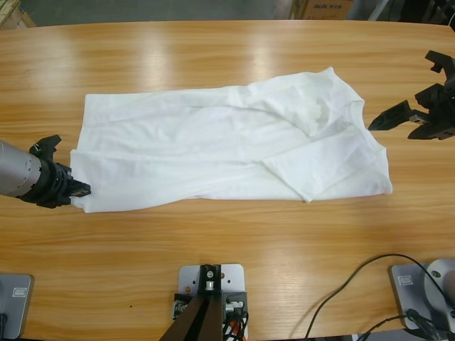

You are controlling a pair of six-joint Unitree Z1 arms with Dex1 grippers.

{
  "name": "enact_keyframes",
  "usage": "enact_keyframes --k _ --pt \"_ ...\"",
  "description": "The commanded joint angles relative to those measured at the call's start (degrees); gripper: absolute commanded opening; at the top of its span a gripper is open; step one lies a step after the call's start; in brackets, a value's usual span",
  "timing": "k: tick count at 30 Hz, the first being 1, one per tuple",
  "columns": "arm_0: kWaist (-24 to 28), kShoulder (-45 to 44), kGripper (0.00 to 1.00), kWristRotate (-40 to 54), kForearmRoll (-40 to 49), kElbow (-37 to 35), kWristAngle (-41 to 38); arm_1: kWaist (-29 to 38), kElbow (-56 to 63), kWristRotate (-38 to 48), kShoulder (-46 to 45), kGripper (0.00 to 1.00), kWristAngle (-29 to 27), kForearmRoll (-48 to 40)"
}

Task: Fold clothes

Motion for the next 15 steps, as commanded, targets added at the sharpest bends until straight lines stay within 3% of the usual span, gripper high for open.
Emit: enact_keyframes --k 1,3,5,15 --pt "-0.61 -1.72 0.0 0.73 0.33 2.17 0.24 0.63 1.66 -0.07 -1.03 0.857 0.94 -0.43" --pt "-0.68 -2.07 0.0 0.66 0.33 2.18 0.24 0.63 1.65 1.63 -0.43 0.868 1.61 -0.4" --pt "-0.69 -2.14 0.0 0.66 0.33 2.18 0.24 0.63 1.77 3.66 0.76 0.953 2.65 -0.43" --pt "-0.71 -2.51 0.0 0.64 0.31 2.17 0.24 -0.01 7.73 13.41 2.82 0.968 2.82 -6.25"
